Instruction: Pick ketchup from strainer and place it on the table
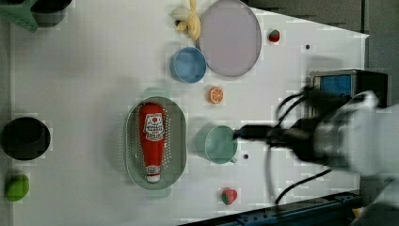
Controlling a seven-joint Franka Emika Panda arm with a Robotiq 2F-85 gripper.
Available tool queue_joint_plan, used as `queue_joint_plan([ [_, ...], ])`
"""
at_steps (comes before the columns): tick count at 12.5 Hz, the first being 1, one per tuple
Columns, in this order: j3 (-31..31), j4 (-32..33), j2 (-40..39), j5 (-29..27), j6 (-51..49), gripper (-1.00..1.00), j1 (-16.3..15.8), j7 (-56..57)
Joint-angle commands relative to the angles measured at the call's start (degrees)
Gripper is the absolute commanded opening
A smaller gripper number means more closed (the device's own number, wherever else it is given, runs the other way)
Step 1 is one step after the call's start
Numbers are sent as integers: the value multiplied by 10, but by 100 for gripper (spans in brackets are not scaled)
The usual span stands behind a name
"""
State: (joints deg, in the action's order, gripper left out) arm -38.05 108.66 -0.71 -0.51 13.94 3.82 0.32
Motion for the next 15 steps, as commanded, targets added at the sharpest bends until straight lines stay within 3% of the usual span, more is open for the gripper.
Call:
queue_joint_plan([
  [1,-27,33,-24,-1,78,100,-4,-22],
  [5,-52,130,-74,13,261,100,-7,-33],
  [8,-49,186,-122,73,382,100,-8,-43],
  [11,-47,200,-188,116,449,100,-9,-122],
  [15,-35,182,-266,217,481,100,-12,-149],
])
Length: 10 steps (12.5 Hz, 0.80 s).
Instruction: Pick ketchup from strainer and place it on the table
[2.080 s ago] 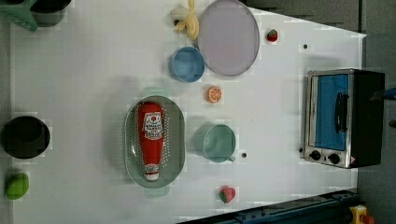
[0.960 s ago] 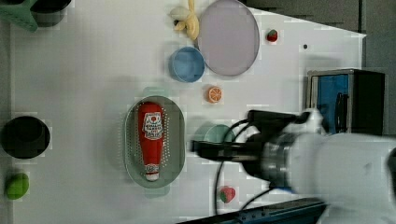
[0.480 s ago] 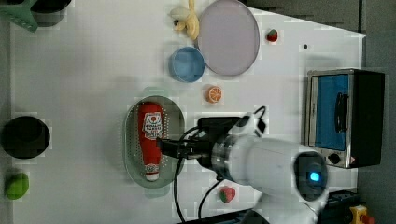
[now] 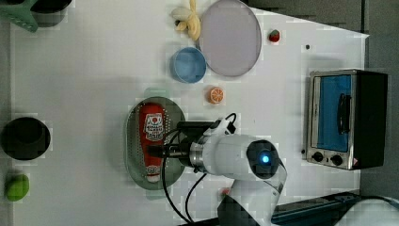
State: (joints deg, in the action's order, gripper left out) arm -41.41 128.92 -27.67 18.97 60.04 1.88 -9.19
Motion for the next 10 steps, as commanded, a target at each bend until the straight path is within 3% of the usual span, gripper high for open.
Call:
queue_joint_plan([
  [1,5,-29,-11,45,21,100,6,-56],
  [4,25,-56,-50,88,20,100,-6,-61],
  [8,46,-81,-93,93,20,100,-35,-92],
  [9,52,-85,-98,100,21,91,-43,-94],
  [10,60,-87,-100,101,20,67,-50,-94],
])
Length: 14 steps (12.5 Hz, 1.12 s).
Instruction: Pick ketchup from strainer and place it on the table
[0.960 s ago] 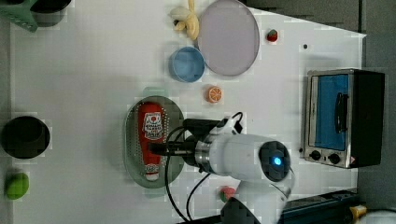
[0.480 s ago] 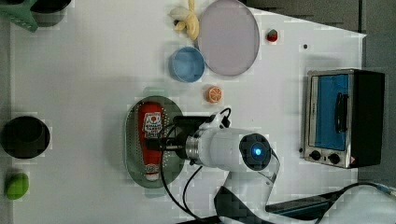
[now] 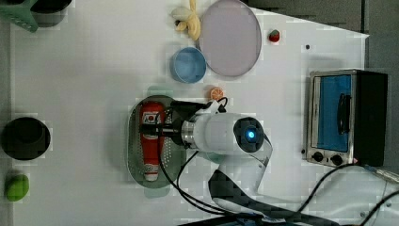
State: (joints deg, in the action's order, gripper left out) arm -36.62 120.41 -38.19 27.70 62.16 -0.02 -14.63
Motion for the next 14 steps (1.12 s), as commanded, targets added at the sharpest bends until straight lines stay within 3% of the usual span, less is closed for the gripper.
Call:
queue_joint_plan([
  [1,16,-2,6,14,0,41,-36,-39],
  [2,14,-2,10,14,1,20,-36,-39],
  [7,-17,1,86,-9,-41,19,-29,-39],
  [14,-31,-51,250,-204,-212,19,19,11],
])
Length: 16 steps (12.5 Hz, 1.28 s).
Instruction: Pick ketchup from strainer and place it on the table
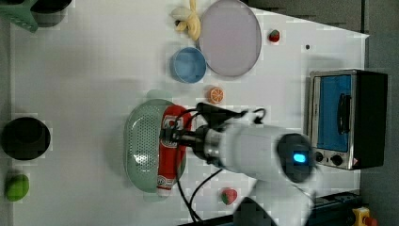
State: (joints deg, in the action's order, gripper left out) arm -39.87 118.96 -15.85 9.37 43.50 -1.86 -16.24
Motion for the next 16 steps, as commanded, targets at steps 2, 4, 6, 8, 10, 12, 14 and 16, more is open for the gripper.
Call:
queue_joint_plan([
  [2,23,-75,46,-24,-100,19,64,106],
  [4,57,-120,50,-24,-179,19,89,179],
  [6,101,-146,49,-24,-216,19,109,229],
  [8,151,-150,49,-24,-213,19,126,297],
  [10,199,-150,49,-24,-207,19,137,372],
  [12,245,-149,49,-24,-206,19,142,412],
  [14,281,-140,49,-24,-205,19,146,420],
  [16,306,-113,49,-24,-186,19,146,422],
])
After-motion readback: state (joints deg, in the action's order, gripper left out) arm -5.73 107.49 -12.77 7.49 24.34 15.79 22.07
